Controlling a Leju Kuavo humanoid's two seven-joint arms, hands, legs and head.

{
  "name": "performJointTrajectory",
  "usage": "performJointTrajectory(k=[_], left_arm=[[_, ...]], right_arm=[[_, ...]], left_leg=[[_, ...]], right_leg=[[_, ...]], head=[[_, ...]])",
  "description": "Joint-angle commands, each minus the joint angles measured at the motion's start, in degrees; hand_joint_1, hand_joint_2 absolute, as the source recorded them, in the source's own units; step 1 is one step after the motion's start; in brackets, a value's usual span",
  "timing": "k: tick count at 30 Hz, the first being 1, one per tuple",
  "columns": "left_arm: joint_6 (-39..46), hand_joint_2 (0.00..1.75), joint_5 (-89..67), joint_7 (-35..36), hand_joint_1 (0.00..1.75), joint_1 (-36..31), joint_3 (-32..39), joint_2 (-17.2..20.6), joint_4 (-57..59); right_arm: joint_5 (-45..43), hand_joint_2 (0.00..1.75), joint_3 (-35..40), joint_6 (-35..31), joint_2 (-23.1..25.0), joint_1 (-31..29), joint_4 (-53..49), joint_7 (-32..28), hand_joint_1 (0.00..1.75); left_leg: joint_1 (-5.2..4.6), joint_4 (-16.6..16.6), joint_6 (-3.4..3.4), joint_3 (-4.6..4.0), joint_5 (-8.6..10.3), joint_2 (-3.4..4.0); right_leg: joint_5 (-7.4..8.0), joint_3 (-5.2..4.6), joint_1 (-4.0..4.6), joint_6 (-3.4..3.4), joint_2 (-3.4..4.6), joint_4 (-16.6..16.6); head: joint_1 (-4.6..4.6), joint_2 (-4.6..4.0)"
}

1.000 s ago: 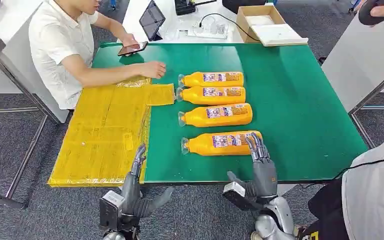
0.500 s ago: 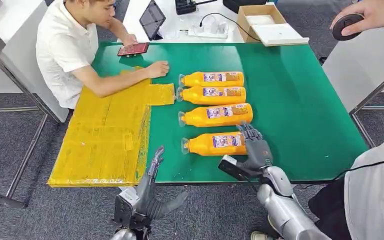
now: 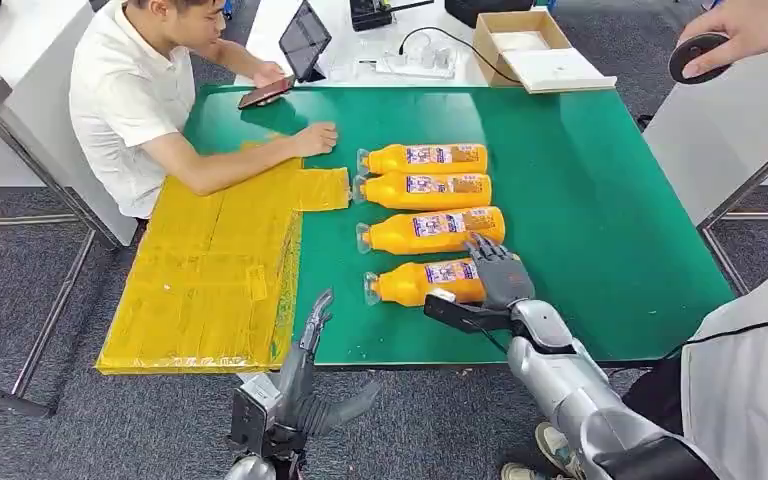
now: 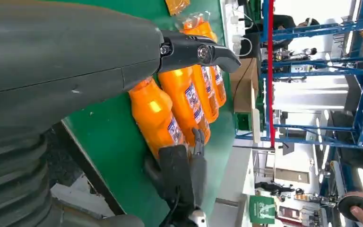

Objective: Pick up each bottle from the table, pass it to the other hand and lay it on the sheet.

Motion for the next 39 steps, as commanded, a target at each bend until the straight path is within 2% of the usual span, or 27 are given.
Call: performJointTrajectory(k=[1,3,4,5,6,11,15,17,19,25,32,33,36,37,38,39], left_arm=[[-0.3,1.75,-0.31,0.67,0.0,-0.95,0.27,1.48,0.04],[-0.29,1.75,-0.48,0.81,0.0,-1.02,0.3,1.38,0.13],[-0.28,1.75,-0.56,0.87,0.0,-1.07,0.32,1.34,0.18],[-0.3,1.75,-0.68,0.96,0.0,-1.1,0.41,1.3,0.3],[-0.37,1.75,-0.8,1.01,0.0,-1.09,0.55,1.23,0.45],[-0.63,1.75,-0.93,0.93,0.0,-1.06,0.71,1.25,0.26],[0.6,1.75,-0.83,0.45,0.0,0.11,1.35,1.33,-1.28],[0.71,1.75,-0.81,0.43,0.0,0.41,1.35,1.48,-1.69],[1.03,1.75,-0.82,0.2,0.0,0.61,1.19,1.62,-2.03],[2.37,1.75,-0.39,-0.52,0.0,1.14,1.71,2.18,-2.68],[2.43,1.75,-0.38,-0.55,0.0,1.3,1.78,2.37,-2.91],[3.28,1.75,-0.23,-0.61,0.0,1.51,2.19,2.13,-3.04],[8.36,1.75,2.05,-0.37,0.0,2.87,4.66,0.7,-4.25],[13.46,1.75,4.91,1.63,0.0,3.74,7.2,-1.02,-4.44],[14.76,1.75,7.45,2.8,0.0,4.11,8.33,-1.73,-4.53],[15.55,1.75,10.04,3.34,0.0,4.13,8.46,-1.66,-4.51]], right_arm=[[1.84,1.75,5.3,5.49,0.71,-4.52,8.16,4.3,0.0],[2.39,1.75,5.85,6.71,0.91,-4.96,8.55,4.94,0.0],[2.36,1.75,5.88,7.4,1.03,-5.25,8.68,5.01,0.09],[2.14,1.75,5.92,8.59,1.2,-5.55,8.9,4.74,1.38],[1.89,1.75,6.06,9.91,1.34,-5.68,8.85,4.37,1.75],[-2.75,1.75,4.13,12.2,2.25,-4.08,7.03,-1.66,1.75],[-9.58,1.75,1.0,4.87,3.41,0.29,1.13,-10.53,1.75],[-10.16,1.75,0.97,4.56,3.52,1.04,0.0,-10.7,1.75],[-14.25,1.75,-0.41,2.99,3.82,3.53,-3.98,-14.02,1.75],[-22.8,1.75,-2.62,1.65,3.69,8.41,-8.69,-17.97,1.71],[-23.54,1.75,-2.71,1.71,3.84,8.9,-9.36,-18.46,1.73],[-25.75,1.75,-4.07,1.85,4.18,9.58,-10.56,-19.57,1.68],[-32.38,1.75,-6.66,0.73,5.11,14.94,-20.33,-22.65,1.69],[-36.01,1.75,-8.63,-1.82,6.09,18.91,-27.81,-23.69,1.69],[-37.01,1.75,-9.4,-4.56,6.77,21.1,-32.23,-24.16,1.66],[-37.36,1.75,-8.91,-6.46,6.81,23.13,-36.57,-23.49,1.15]], left_leg=[[0.05,-0.05,-0.09,0.21,-0.03,0.05],[0.06,-0.05,-0.11,0.3,-0.03,-0.01],[0.04,-0.05,-0.08,0.26,-0.01,-0.03],[0.07,-0.06,-0.13,0.33,-0.03,0.04],[0.05,-0.05,-0.1,0.28,-0.02,0.04],[0.08,-0.09,-0.13,0.41,-0.04,0.05],[0.11,-0.09,-0.12,0.48,-0.04,0.03],[0.12,-0.17,-0.15,0.58,-0.05,0.07],[0.1,-0.09,-0.12,0.46,-0.07,0.1],[0.15,-0.1,-0.15,0.47,-0.08,-0.01],[0.11,-0.08,-0.15,0.4,-0.08,0.03],[0.1,-0.06,-0.13,0.36,-0.06,0.02],[0.1,-0.06,-0.11,0.31,-0.06,-0.02],[0.12,-0.07,-0.15,0.37,-0.08,-0.01],[0.13,-0.06,-0.13,0.32,-0.08,-0.03],[0.17,-0.07,-0.17,0.4,-0.13,-0.02]], right_leg=[[-0.03,0.2,0.06,-0.1,-0.02,-0.06],[-0.05,0.3,0.08,-0.12,-0.08,-0.07],[-0.03,0.26,0.05,-0.09,-0.07,-0.06],[-0.03,0.32,0.09,-0.14,-0.04,-0.08],[-0.02,0.28,0.06,-0.11,-0.01,-0.06],[-0.04,0.41,0.09,-0.15,-0.05,-0.11],[-0.02,0.5,0.13,-0.13,-0.04,-0.15],[-0.05,0.57,0.14,-0.17,-0.03,-0.18],[-0.05,0.43,0.11,-0.13,0.02,-0.08],[-0.11,0.5,0.17,-0.17,-0.08,-0.11],[-0.1,0.43,0.12,-0.18,-0.04,-0.08],[-0.08,0.39,0.11,-0.15,-0.03,-0.07],[-0.08,0.34,0.11,-0.14,-0.06,-0.07],[-0.11,0.4,0.14,-0.17,-0.08,-0.07],[-0.11,0.36,0.13,-0.15,-0.08,-0.08],[-0.16,0.45,0.18,-0.2,-0.1,-0.09]], head=[[0.0,0.0],[0.02,0.0],[0.0,0.0],[0.0,0.0],[0.0,0.0],[0.0,0.0],[0.02,0.0],[0.02,0.0],[0.0,0.0],[0.0,0.0],[0.0,0.0],[0.02,0.0],[0.0,0.0],[0.02,0.0],[0.02,0.0],[0.02,0.0]])
